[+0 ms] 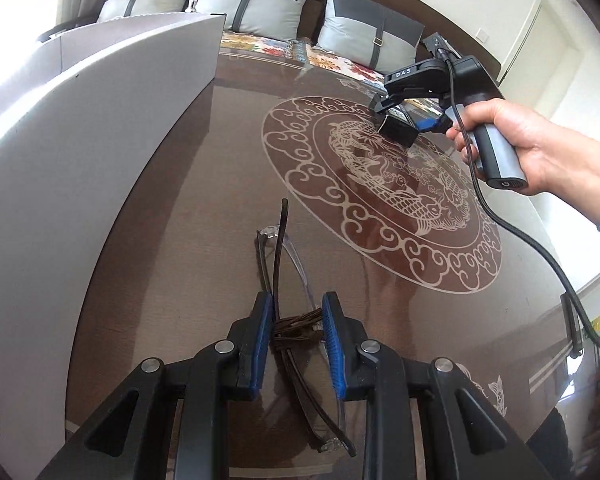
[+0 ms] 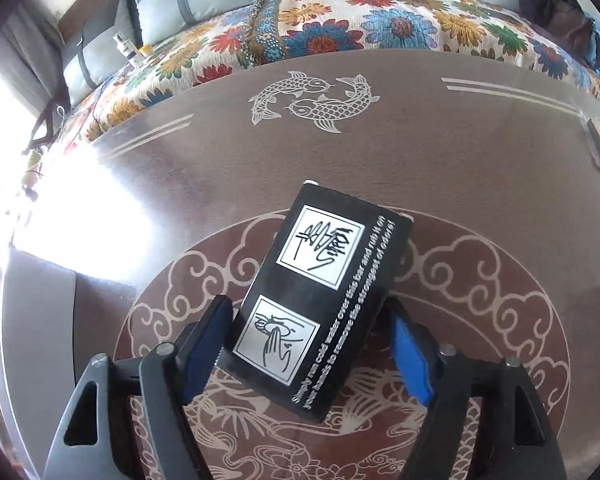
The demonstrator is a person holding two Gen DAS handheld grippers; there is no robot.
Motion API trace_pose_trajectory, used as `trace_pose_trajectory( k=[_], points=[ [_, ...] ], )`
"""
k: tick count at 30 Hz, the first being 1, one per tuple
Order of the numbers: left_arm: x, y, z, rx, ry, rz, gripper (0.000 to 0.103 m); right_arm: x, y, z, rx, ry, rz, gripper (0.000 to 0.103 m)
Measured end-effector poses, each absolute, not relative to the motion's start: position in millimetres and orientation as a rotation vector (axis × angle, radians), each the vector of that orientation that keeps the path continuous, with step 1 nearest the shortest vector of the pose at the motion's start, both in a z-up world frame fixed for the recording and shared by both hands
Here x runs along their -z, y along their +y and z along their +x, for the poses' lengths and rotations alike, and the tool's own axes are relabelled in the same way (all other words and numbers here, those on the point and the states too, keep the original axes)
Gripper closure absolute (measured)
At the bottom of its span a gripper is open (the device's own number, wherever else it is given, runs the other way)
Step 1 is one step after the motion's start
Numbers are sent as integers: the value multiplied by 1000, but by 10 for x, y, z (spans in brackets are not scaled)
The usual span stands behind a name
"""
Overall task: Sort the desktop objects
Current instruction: 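Close the right tool on the black soap bar box while the left tool holds the glasses, then lift the soap box with the right tool while the left tool regrips the glasses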
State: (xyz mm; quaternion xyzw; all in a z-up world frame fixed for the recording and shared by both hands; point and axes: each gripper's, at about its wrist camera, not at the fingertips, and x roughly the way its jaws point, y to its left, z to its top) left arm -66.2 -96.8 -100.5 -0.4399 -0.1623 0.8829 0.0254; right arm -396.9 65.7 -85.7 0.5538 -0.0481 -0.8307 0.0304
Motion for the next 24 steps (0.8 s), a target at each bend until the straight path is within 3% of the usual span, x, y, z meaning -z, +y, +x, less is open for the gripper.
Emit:
trace_pose_trajectory(
  k=[7, 14, 20, 22, 24],
  points=[
    [967, -913, -430, -2708, -526, -1346, 83, 808, 767, -2921, 2350, -1, 1613, 42],
    [852, -797, -238, -2698, -549, -1297, 83, 821, 1009, -1553, 2259, -169, 1567, 42],
    [581, -745, -122, -2716, -536, -1212, 83, 761, 1143, -991, 2268, -313, 1518, 42],
    [454, -792, -93, -2719, -568, -1171, 93, 693, 1151, -920, 2280, -315, 1497, 42],
    [311, -873, -69, -2734, -606, -1119, 93, 590, 1113, -907, 2283, -315, 1478, 42]
  ],
)
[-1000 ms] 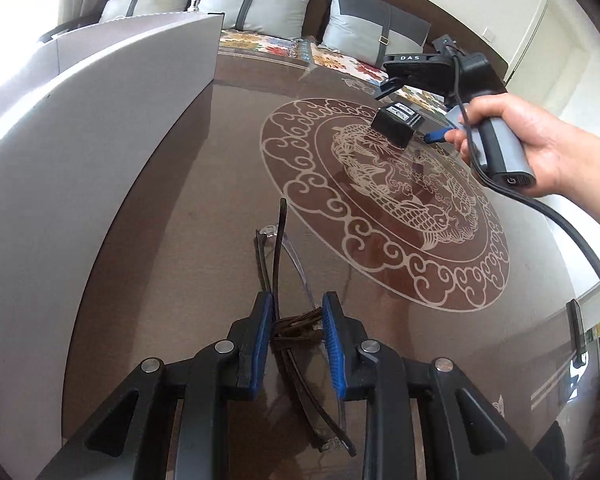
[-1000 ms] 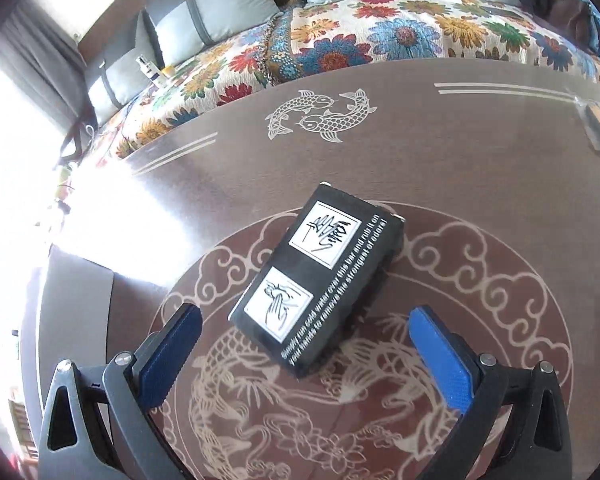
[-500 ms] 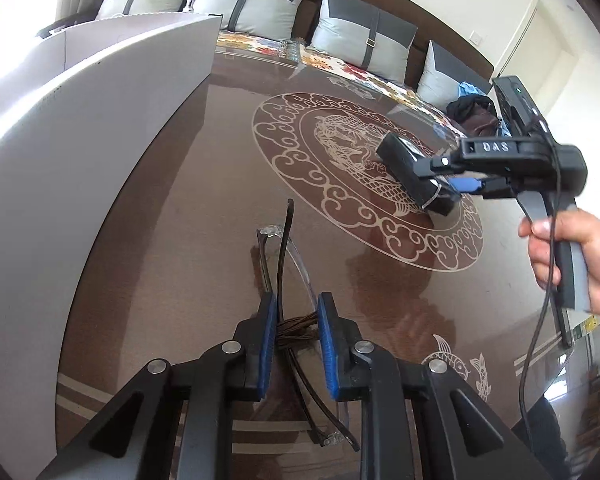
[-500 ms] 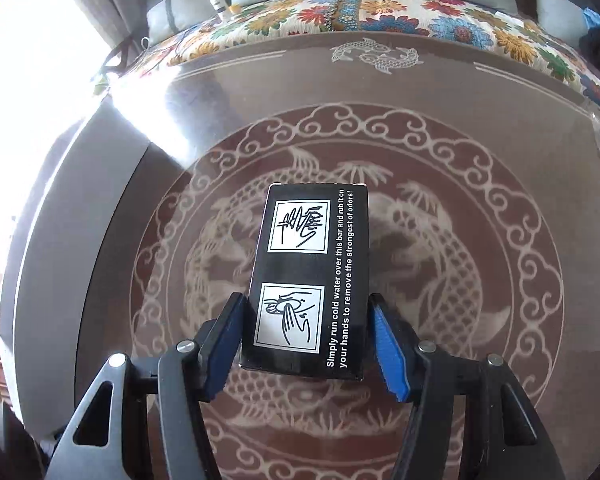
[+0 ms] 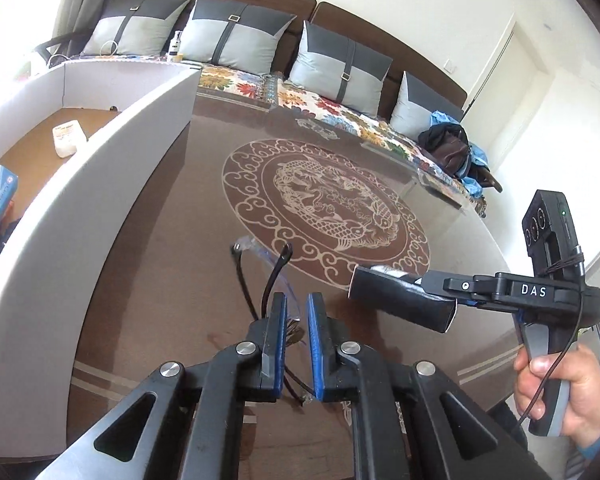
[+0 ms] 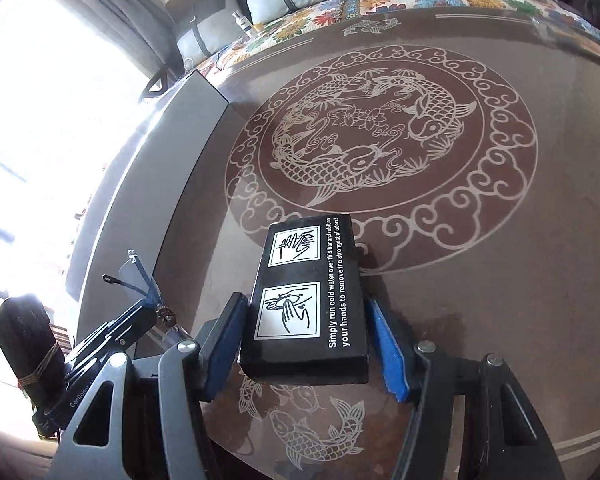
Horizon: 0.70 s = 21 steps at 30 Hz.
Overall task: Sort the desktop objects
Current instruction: 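Lift the soap box with the right tool while the left tool regrips the glasses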
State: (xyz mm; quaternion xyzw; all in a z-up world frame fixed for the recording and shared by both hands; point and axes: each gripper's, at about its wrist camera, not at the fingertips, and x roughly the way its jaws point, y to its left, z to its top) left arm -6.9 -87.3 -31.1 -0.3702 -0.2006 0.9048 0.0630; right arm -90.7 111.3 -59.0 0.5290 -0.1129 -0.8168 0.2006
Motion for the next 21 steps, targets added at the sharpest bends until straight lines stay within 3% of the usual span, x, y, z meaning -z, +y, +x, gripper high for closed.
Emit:
trace_pose_trajectory(
  k=[1, 2, 3, 4, 8, 9, 11, 12, 13, 18, 21],
  points=[
    [243, -919, -57, -2743, -617, -1097, 93, 529, 1089, -906, 2283, -314, 1465, 43],
    [187, -962, -50, -2751, -621, -1082, 93, 458, 1053, -922, 2286, -306, 1450, 54],
    [138, -1004, -50, -2759, -622, -1071, 93, 390, 1011, -941, 2288, -297, 1438, 83],
    [104, -1044, -48, -2766, -618, -1066, 93, 329, 980, -963, 2279, -306, 1425, 91],
    [92, -1171, -17, -2736, -636, -1095, 93, 214, 844, -1059, 2302, -242, 1424, 90],
    [113, -1169, 9, -2724, -635, -1116, 93, 229, 818, -1077, 2305, -207, 1434, 86],
    [178, -1138, 52, -2700, -638, -1166, 92, 298, 770, -1114, 2280, -123, 1472, 63],
    [227, -1114, 70, -2693, -637, -1188, 91, 348, 740, -1130, 2255, -76, 1496, 38],
    [282, -1095, 67, -2691, -637, -1212, 91, 394, 704, -1123, 2230, -29, 1523, 23],
    [632, -1109, -90, -2621, -887, -1326, 88, 622, 561, -947, 2156, 45, 1588, 23],
    [715, -1086, -209, -2577, -995, -1352, 88, 791, 347, -794, 2133, 204, 1592, 23]
  ],
)
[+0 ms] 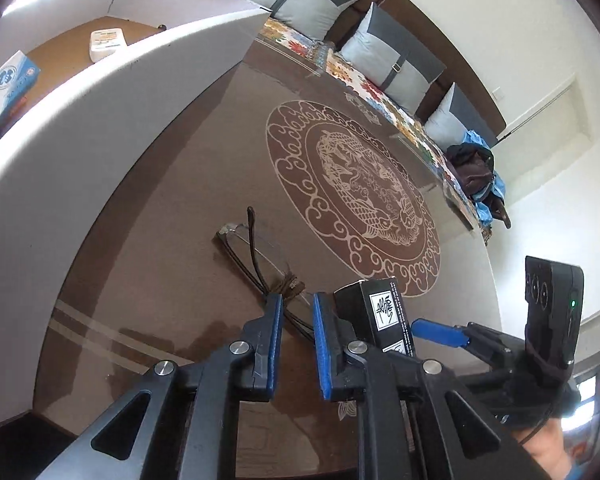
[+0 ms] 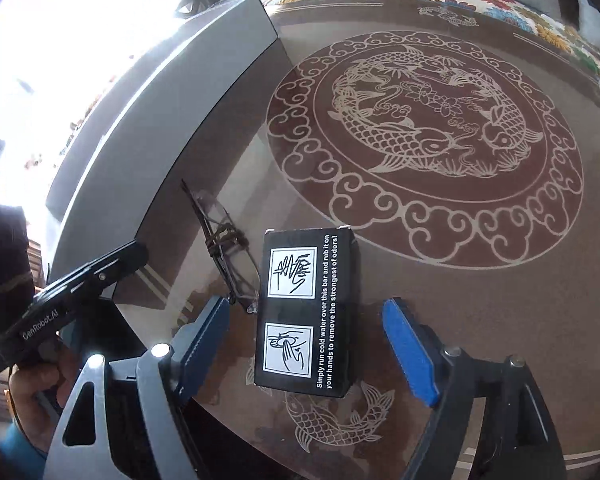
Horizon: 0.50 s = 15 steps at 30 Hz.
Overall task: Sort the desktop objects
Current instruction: 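Lift the soap box with the right tool while the left tool regrips the glasses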
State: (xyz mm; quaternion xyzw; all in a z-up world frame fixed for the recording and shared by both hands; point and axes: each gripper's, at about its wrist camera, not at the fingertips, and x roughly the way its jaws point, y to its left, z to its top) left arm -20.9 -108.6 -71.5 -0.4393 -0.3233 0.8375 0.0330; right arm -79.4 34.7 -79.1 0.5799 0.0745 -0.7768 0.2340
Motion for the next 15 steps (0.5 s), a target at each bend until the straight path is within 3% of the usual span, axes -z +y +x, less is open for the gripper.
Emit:
trace_pose_trajectory(
  k=[3, 4, 5, 6, 9, 15],
  points=[
    [720, -1012, -303, -2593, -997, -1374, 86, 929, 216, -675, 2122, 388, 1575, 24],
    [725, -985, -351, -2602, -995, -1395, 81, 973, 201, -652, 2115, 433, 1570, 24],
    [737, -963, -402, -2615, -1001, -1416, 78, 1014, 198, -637, 2114, 476, 1566, 27],
    [760, -937, -454, -2633, -1004, -1436, 73, 1044, 204, -627, 2110, 500, 1562, 37],
    [851, -829, -616, -2702, -961, -1541, 72, 1072, 293, -633, 2158, 539, 1551, 42],
    [863, -671, -573, -2914, -797, -1643, 72, 1058, 478, -614, 2177, 557, 1548, 42]
  ],
)
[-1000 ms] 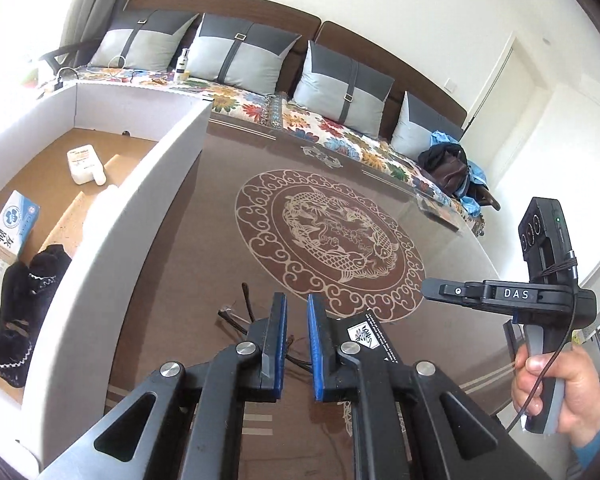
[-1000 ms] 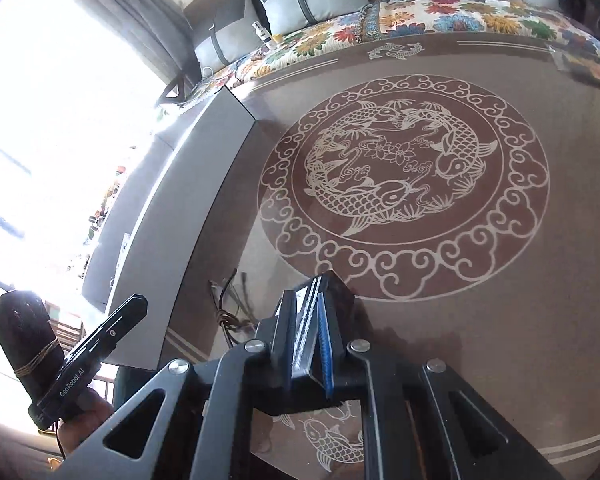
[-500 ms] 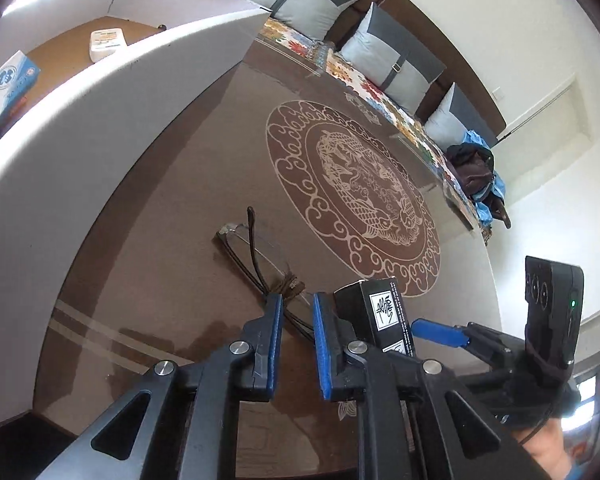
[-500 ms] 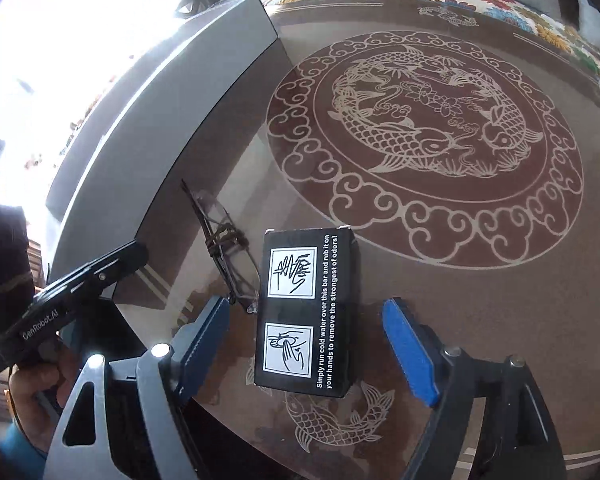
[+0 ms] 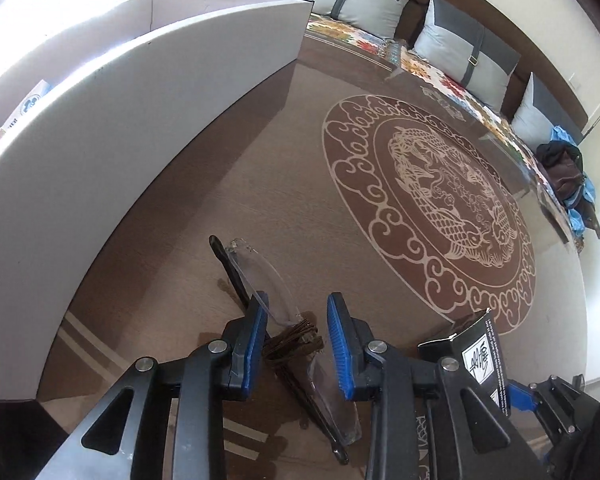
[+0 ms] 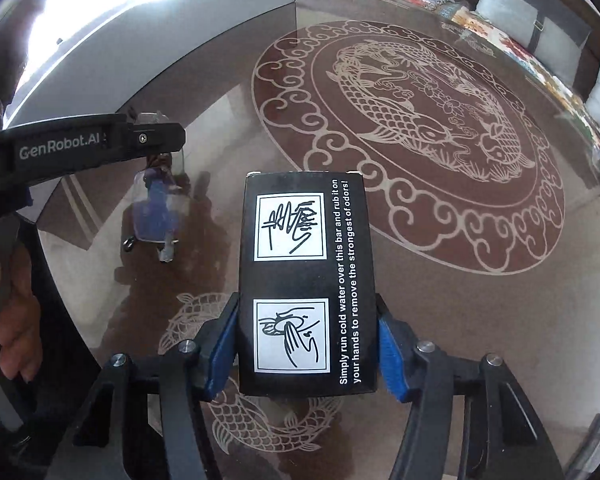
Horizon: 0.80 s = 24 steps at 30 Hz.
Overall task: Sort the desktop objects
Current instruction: 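Lift the soap box with the right tool while the left tool regrips the glasses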
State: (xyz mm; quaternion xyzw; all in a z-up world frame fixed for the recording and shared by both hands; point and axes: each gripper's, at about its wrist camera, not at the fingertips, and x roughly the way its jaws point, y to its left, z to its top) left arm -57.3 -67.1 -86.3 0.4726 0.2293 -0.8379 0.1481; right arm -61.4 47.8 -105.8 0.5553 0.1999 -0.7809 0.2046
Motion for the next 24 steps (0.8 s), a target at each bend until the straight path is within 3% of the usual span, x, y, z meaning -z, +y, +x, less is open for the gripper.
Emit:
trace_pose_trajectory(
  k=[5, 8, 11, 12, 13, 18, 24],
  points=[
    [862, -753, -348, 2454, 679, 1319, 72, 1077, 463, -634, 2161, 598, 1544, 41],
    [872, -814, -262, 2468, 661, 1316, 71, 1067, 421, -675, 2163, 594, 1544, 35],
    [948, -800, -277, 2444, 644, 1338, 53, 1086, 373, -725, 2154, 599, 1542, 33],
    [951, -800, -279, 2422, 631, 1329, 40, 1087, 348, -747, 2152, 601, 1540, 32],
    [957, -804, -287, 2390, 617, 1330, 33, 1087, 321, -780, 2151, 603, 1539, 32],
    [975, -821, -265, 2381, 622, 1332, 31, 1099, 214, -870, 2127, 622, 1555, 28],
    [990, -679, -463, 2390, 572, 1376, 19, 1102, 204, -891, 2124, 598, 1552, 28]
  ],
)
